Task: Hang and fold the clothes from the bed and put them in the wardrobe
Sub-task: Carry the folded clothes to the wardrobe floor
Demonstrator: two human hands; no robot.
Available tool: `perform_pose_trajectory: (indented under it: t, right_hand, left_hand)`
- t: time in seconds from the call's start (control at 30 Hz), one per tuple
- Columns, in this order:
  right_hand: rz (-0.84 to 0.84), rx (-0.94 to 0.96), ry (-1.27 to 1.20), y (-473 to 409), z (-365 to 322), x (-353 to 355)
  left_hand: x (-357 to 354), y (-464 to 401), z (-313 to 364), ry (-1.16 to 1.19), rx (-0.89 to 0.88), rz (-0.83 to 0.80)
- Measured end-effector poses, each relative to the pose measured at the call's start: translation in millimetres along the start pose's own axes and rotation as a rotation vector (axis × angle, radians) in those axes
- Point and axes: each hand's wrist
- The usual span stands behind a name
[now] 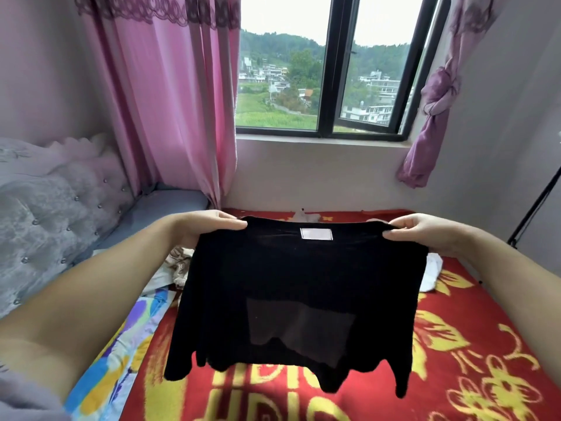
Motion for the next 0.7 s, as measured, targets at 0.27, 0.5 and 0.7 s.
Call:
perform_pose_trajectory:
  t: [0.27,0.5,0.7]
  right_hand:
    - [0.525,0.076,0.195,-30.3,-26.4,-70.1]
    - [0.424,0.238,0.098,-37.5,-56.8,-130.2]
    - [0.232,0.266,0.209,-19.9,-51.7,-128.2]
  left_hand:
    - [-77.6,-22.7,27.0,0.325,-0.016,0.206]
    - [-148.0,-33.2,54.1,0.452,-0.042,0.052]
    - [-140.5,-25.8,59.5,0.391,-0.095,-0.035]
Point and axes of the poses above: each hand's wrist, its own y-axis away from the middle knuckle, its own x-axis out of the back of the hand, z = x × y, and after that the axes turned 1 degree about -x, right-handed
